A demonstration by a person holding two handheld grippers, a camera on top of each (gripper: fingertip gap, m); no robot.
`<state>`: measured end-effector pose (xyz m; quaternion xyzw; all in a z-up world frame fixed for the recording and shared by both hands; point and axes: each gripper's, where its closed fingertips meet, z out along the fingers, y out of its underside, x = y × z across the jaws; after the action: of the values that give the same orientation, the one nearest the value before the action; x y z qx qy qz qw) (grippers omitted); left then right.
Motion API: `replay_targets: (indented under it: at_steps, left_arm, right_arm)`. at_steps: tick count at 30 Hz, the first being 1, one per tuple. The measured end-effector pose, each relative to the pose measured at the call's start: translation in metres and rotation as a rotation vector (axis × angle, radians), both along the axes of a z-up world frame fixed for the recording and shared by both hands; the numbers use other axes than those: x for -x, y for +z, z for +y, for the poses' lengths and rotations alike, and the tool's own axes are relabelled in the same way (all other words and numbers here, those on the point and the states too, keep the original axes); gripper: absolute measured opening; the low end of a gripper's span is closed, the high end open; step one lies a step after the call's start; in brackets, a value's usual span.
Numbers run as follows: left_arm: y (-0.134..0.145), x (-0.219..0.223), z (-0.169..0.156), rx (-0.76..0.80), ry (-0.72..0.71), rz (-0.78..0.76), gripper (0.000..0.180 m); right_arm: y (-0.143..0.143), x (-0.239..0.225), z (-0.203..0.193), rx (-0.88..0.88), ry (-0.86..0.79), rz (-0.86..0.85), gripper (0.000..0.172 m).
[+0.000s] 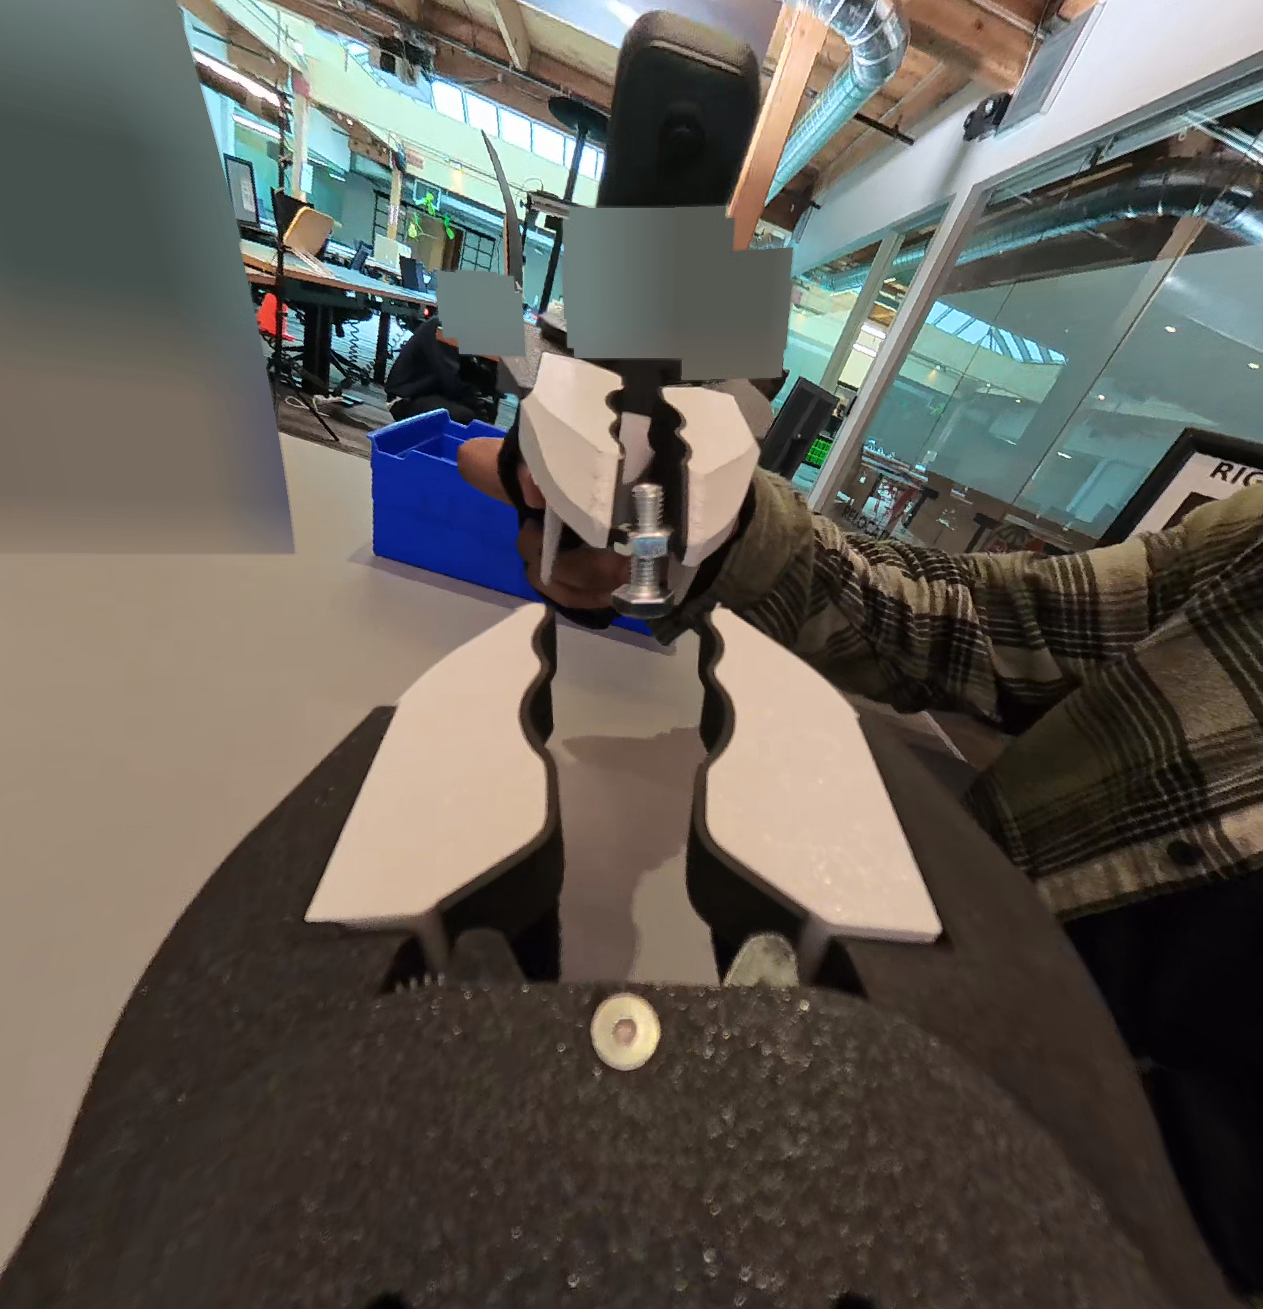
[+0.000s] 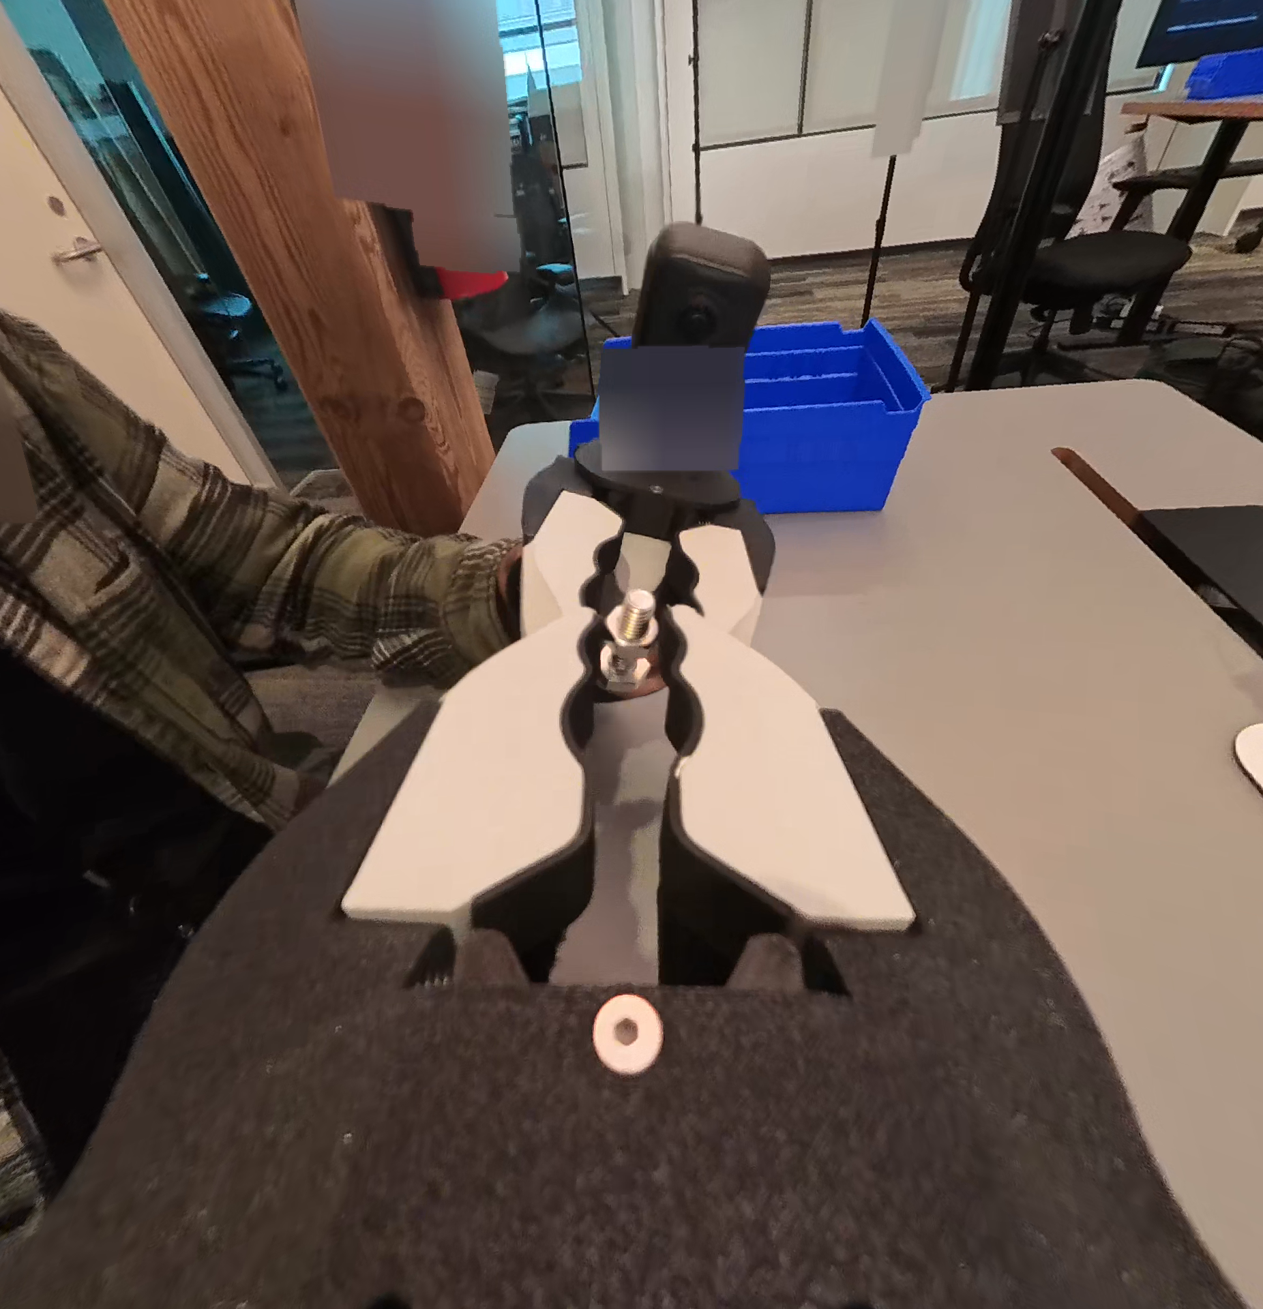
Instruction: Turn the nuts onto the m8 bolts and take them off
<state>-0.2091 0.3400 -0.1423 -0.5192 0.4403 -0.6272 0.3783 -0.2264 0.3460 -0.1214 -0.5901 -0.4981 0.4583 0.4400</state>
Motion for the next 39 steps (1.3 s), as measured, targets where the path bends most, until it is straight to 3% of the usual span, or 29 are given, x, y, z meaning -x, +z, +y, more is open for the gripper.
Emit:
replay_targets:
  at_steps: [11,19,31,35,39]
  left_arm:
    - [-0.004,-0.002,-0.004,-0.034,-0.018,0.010,0.017]
    - [0.000,-0.003,-0.004,-0.024,-0.007,-0.011,0.024]
    - [-0.006,-0.003,-0.007,-0.087,0.000,0.014,0.016]
    - [-0.002,-0.002,-0.004,-0.104,0.039,-0.022,0.016]
    - [0.000,-0.004,-0.006,-0.112,0.050,-0.044,0.016]
  right_arm:
    - [-0.005,0.002,0.000,-0.002,0.025,0.017,0.015]
    - [-0.003,0.004,-0.002,-0.004,0.032,0.040,0.015]
    - [-0.008,0.004,-0.004,0.005,0.037,0.017,0.015]
    - [-0.002,-0.002,0.006,0.017,-0.044,0.044,0.036]
    - [0.005,-0.001,0.015,0.019,-0.135,0.090,0.069]
